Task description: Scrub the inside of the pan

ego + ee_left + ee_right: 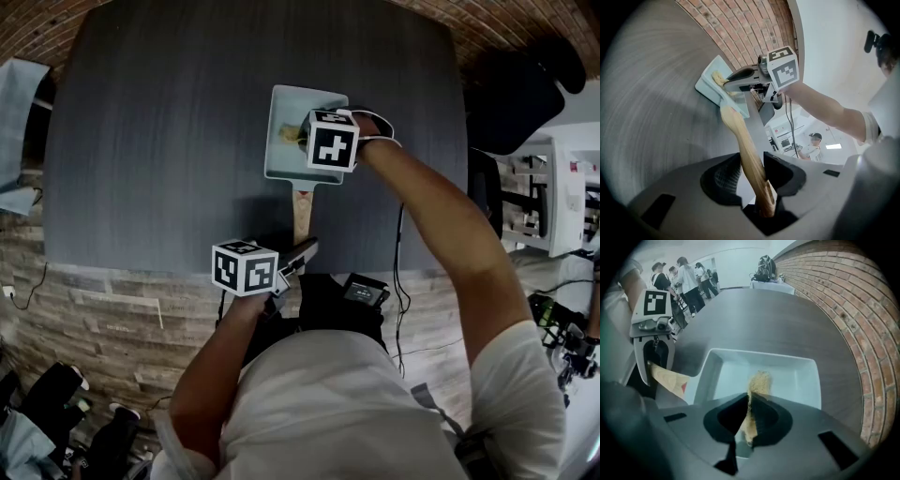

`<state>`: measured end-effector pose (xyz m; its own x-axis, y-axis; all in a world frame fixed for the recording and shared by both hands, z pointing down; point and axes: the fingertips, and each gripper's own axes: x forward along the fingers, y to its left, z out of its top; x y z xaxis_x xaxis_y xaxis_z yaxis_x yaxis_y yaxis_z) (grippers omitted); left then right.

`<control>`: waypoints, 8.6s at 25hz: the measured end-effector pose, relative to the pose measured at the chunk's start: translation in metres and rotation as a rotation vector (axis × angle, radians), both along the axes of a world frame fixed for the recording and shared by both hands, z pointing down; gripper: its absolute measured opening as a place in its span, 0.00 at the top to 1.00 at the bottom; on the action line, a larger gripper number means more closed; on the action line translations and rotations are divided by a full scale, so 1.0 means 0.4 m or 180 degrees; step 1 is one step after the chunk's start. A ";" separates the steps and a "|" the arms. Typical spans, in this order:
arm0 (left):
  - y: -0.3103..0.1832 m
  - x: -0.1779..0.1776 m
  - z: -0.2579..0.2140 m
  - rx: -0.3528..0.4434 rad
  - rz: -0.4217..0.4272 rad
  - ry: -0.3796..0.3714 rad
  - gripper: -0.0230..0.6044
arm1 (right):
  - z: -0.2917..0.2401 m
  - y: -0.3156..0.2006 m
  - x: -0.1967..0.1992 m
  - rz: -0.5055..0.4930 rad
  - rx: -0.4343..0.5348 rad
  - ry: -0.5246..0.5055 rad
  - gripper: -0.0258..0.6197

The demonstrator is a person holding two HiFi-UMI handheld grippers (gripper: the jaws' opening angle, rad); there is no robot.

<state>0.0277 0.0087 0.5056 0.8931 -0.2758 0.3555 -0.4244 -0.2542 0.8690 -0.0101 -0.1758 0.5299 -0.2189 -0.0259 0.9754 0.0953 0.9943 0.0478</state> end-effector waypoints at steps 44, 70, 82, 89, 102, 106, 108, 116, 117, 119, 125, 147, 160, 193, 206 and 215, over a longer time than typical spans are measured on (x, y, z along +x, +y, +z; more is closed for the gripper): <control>0.018 -0.003 -0.002 -0.0019 0.0056 -0.0002 0.72 | -0.074 0.180 -0.009 0.0765 -0.2139 -0.0495 0.91; 0.014 0.000 0.003 -0.0186 -0.0237 0.0000 0.74 | -0.114 -0.151 0.110 -0.0124 0.0674 0.0098 0.91; 0.004 -0.018 0.005 -0.0419 -0.0698 0.0005 0.77 | -0.022 -0.129 0.124 -0.0260 0.0697 0.0405 0.91; 0.003 -0.025 0.010 -0.0493 -0.0891 -0.0004 0.78 | -0.027 -0.088 0.118 -0.0107 0.0426 0.0343 0.91; -0.007 -0.026 0.011 -0.0528 -0.0957 -0.0003 0.78 | -0.018 0.011 0.113 0.0035 0.0008 0.0180 0.91; -0.006 -0.025 0.009 -0.0525 -0.0953 0.0001 0.78 | -0.018 0.046 0.107 0.0136 -0.0132 0.0072 0.91; -0.006 -0.026 0.009 -0.0527 -0.0953 0.0005 0.78 | -0.016 0.065 0.105 0.0220 -0.0226 0.0023 0.91; -0.007 -0.025 0.009 -0.0536 -0.0975 0.0004 0.78 | -0.011 0.124 0.113 0.0602 -0.0604 -0.0181 0.91; -0.008 -0.024 0.009 -0.0536 -0.0979 0.0004 0.78 | -0.011 0.130 0.113 0.0633 -0.0645 -0.0200 0.91; -0.009 -0.024 0.010 -0.0537 -0.0983 0.0003 0.78 | -0.011 0.143 0.114 0.0698 -0.0744 -0.0219 0.91; -0.009 -0.022 0.011 -0.0536 -0.0970 0.0002 0.78 | -0.014 0.167 0.116 0.1048 -0.1091 -0.0294 0.91; -0.008 -0.009 0.006 -0.0359 -0.0609 -0.0008 0.76 | -0.212 0.092 0.096 0.2269 -0.1730 -0.1867 0.91; -0.001 -0.006 0.009 -0.0346 -0.0453 -0.0115 0.77 | -0.163 -0.139 0.325 0.2904 -0.0054 -0.1362 0.91; 0.004 0.009 0.014 -0.0308 -0.0055 -0.0269 0.76 | -0.040 -0.021 0.301 0.2064 -0.0491 -0.1024 0.91; 0.001 0.021 0.015 -0.0318 -0.0031 -0.0238 0.76 | -0.033 0.091 0.295 0.1886 -0.0772 -0.1065 0.91; 0.003 0.022 0.016 -0.0328 -0.0010 -0.0218 0.76 | -0.031 0.163 0.289 0.1817 -0.0876 -0.1072 0.91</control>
<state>0.0365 0.0097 0.5118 0.8649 -0.2374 0.4423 -0.4845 -0.1636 0.8594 0.1056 -0.1106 0.5176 -0.5348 0.0110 0.8449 -0.4192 0.8647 -0.2766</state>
